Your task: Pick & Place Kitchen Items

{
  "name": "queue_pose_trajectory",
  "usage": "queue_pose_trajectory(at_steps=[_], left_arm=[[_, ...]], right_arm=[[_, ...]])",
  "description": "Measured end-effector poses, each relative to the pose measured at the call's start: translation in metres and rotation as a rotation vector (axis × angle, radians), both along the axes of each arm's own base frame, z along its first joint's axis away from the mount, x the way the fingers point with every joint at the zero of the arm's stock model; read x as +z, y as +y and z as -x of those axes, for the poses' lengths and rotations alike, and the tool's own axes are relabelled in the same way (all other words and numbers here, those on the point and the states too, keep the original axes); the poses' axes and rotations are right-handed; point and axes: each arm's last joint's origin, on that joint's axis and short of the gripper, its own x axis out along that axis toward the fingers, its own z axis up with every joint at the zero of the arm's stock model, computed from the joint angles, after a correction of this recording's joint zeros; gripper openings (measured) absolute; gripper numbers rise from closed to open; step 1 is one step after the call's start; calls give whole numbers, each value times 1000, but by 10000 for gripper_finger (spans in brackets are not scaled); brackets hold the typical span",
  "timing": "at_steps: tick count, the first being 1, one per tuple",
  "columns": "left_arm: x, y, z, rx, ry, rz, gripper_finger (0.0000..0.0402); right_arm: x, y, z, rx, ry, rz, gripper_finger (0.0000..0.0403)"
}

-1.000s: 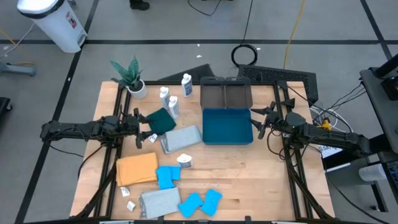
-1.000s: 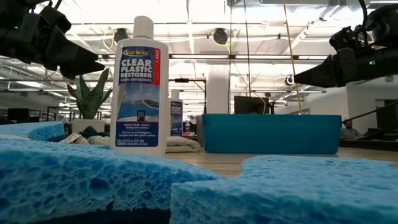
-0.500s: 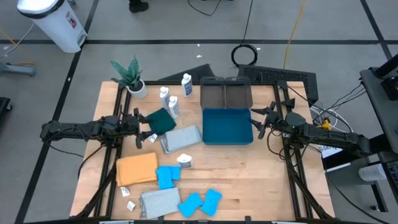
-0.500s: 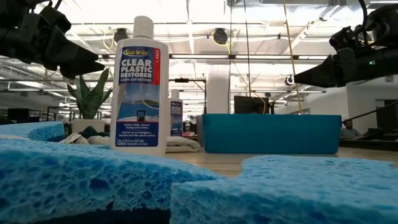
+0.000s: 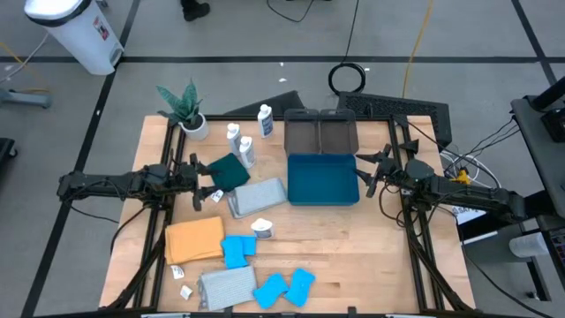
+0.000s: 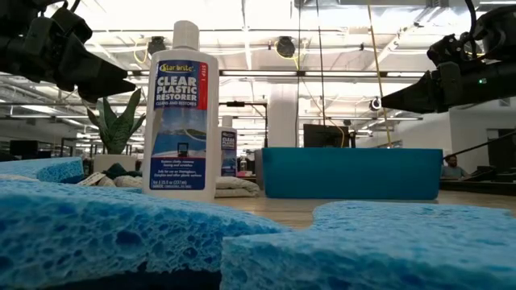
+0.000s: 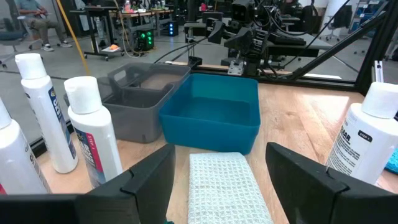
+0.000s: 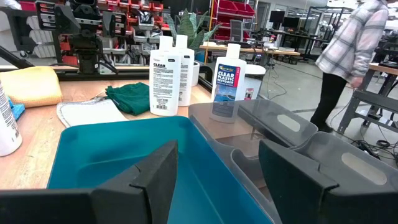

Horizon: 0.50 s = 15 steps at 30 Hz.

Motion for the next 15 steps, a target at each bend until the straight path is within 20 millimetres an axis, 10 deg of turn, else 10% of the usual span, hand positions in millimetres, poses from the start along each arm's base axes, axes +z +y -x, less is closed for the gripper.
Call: queue_pose_trajectory(at_steps=[15], left_arm=[[1,0,0,-4,-3,-53,255]], right_arm=[[0,0,0,0,0,0,212]])
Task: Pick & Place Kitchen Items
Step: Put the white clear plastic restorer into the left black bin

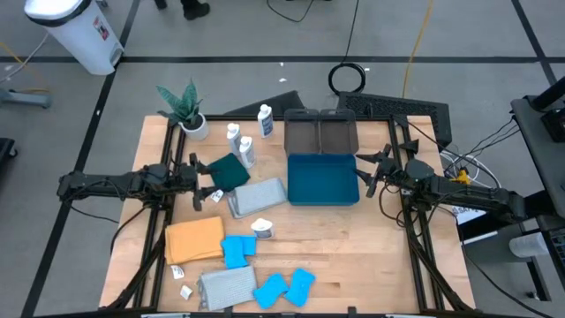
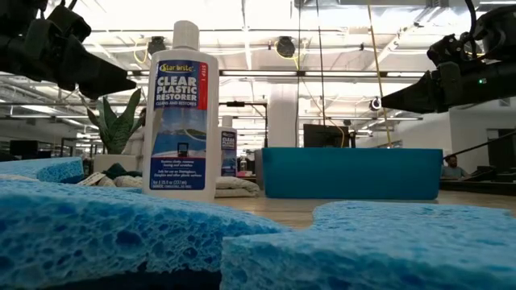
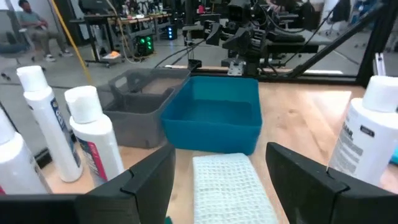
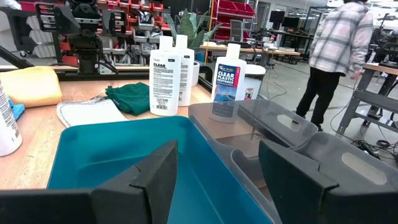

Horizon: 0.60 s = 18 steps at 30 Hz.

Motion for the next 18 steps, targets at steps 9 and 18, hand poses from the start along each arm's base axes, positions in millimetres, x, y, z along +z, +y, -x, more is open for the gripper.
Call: queue_pose_trajectory(at_steps=[9,18], left_arm=[[7,10,3,381,-78,6,255],[11,18,-2,564,-135,23,255]], right_arm=[[0,0,0,0,0,0,212],[0,0,0,0,0,0,212]])
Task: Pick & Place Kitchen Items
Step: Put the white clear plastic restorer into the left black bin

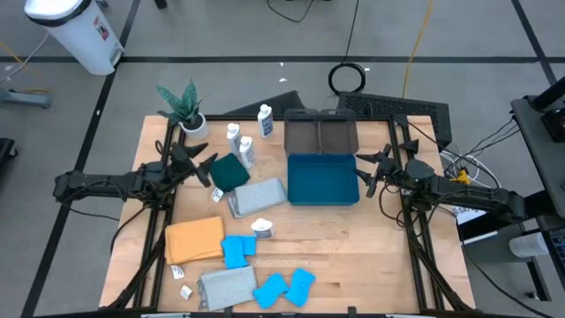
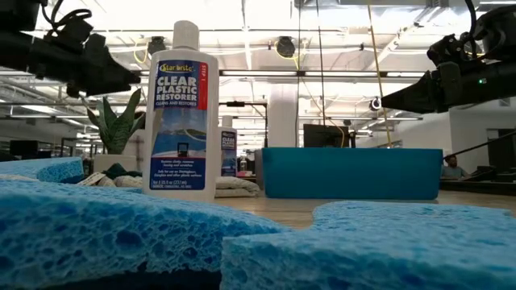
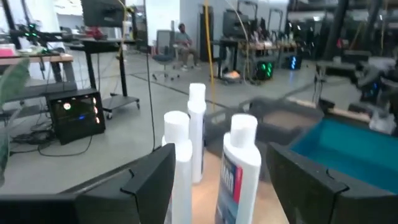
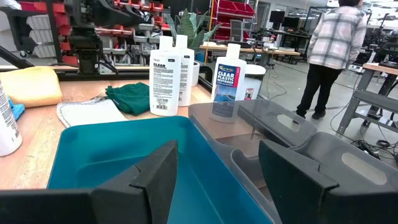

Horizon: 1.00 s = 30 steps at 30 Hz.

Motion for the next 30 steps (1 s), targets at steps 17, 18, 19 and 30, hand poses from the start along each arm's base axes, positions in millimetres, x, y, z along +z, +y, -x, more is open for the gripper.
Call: queue_pose_trajectory(at_steps=[17,18,19,30], left_arm=[[-33,36,-29,219,182,125,255],[-35,39,-30,228,180,133,255],[-36,41,-33,217,179,138,255],[-57,57,-52,141,246,129,255]], right_arm=[[0,0,0,0,0,0,212],[0,0,0,0,0,0,212],[0,0,0,0,-1,0,212],[0,0,0,0,-1,0,212]])
